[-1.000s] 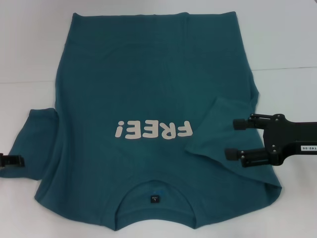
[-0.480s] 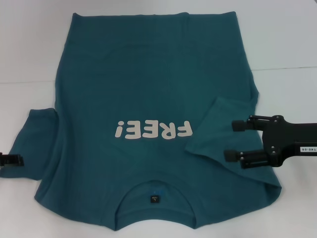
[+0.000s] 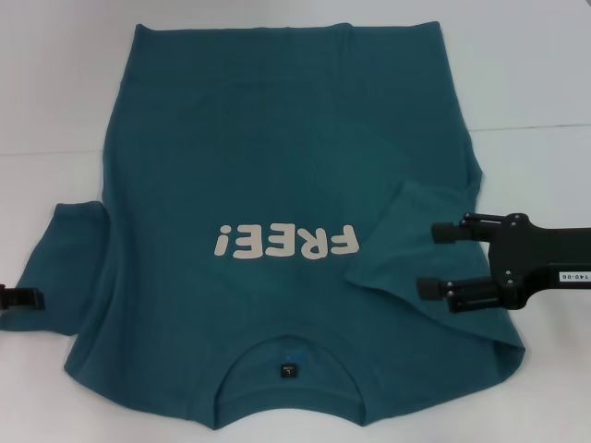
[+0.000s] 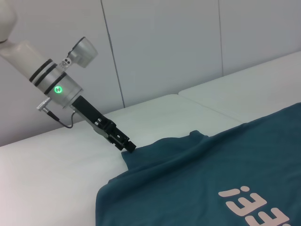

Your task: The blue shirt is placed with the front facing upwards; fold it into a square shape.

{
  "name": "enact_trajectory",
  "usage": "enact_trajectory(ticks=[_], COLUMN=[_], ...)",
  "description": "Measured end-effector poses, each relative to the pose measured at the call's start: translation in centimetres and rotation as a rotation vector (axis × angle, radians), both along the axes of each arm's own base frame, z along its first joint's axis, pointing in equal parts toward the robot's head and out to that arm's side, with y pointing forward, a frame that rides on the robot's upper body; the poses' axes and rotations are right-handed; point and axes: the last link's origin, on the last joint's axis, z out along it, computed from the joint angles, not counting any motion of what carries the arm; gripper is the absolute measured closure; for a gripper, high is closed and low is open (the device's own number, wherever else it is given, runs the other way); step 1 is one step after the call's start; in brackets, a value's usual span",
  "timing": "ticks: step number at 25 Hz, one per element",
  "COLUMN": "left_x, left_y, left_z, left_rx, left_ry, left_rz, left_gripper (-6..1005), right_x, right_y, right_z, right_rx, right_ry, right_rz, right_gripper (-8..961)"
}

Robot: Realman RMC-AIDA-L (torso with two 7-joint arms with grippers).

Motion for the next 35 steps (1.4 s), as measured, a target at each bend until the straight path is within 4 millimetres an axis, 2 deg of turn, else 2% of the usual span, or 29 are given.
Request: enact_trajectory(ticks=[35], left_x=[-0.20], left_y=[0.02], left_z=[-0.57], left_rx=[-0.010], left_ry=[0.001], left_rz=[-0.003], left_gripper=[126], right_x=[-0.11], right_y=[0.01], right_z=[-0.38], right_rx=[-0.014], right_ry=[-0.012], right_rz=[0.007], right_gripper=[6])
